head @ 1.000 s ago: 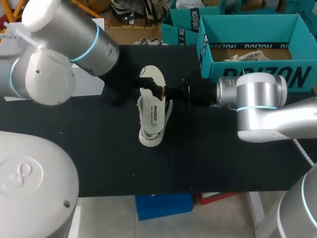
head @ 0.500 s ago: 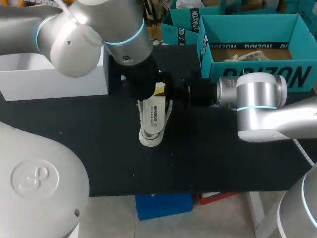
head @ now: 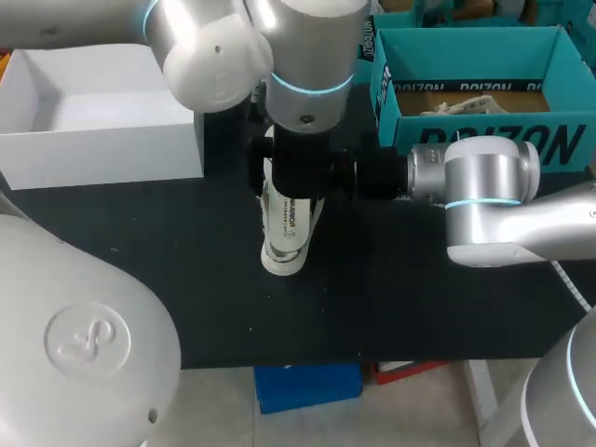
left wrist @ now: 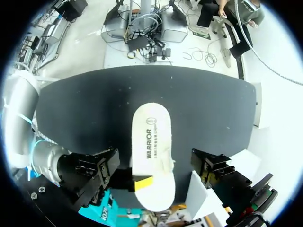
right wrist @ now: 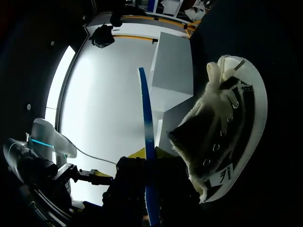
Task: Take the shoe out of the shoebox, open the shoe tongue, remove and reinsert the insole, then place the shoe into the shoebox
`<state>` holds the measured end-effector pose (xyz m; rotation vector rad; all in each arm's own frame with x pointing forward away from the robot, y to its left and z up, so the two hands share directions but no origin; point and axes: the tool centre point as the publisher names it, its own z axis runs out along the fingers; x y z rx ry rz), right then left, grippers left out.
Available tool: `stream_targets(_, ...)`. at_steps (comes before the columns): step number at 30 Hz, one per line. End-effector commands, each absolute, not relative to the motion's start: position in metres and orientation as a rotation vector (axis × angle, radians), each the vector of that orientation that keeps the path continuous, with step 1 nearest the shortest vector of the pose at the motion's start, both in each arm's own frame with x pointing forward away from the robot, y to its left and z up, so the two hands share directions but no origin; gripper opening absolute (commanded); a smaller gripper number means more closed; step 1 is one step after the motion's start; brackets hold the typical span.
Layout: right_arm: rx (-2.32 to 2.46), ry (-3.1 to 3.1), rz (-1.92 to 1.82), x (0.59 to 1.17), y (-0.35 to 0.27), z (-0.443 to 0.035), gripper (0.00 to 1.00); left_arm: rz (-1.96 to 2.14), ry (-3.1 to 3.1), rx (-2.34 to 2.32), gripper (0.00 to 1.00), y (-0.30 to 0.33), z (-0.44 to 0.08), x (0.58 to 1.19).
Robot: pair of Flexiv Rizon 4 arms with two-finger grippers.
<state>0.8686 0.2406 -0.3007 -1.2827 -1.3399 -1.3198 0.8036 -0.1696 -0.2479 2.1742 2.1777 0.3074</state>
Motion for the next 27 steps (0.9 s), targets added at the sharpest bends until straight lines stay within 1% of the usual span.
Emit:
stream_targets(1,-1.284,-1.341,-1.318,0.8689,0.2415,-0.3012,0.0,0.438,2.23,2.19,1.0,-0.174,-0.2517,0.8042)
stream_targets(11,-1.284,-1.341,-1.318,0.8689,0.2415,-0.3012,0.0,0.356,2.172,2.097,1.0,-0.174,-0.2512,0.804)
stream_targets(27,-1.284,-1.341,-1.318,0.8689,0.2415,-0.3012,0.0,0.35,2.136,2.085,1.0,-0.1725,-0.2491,0.8118)
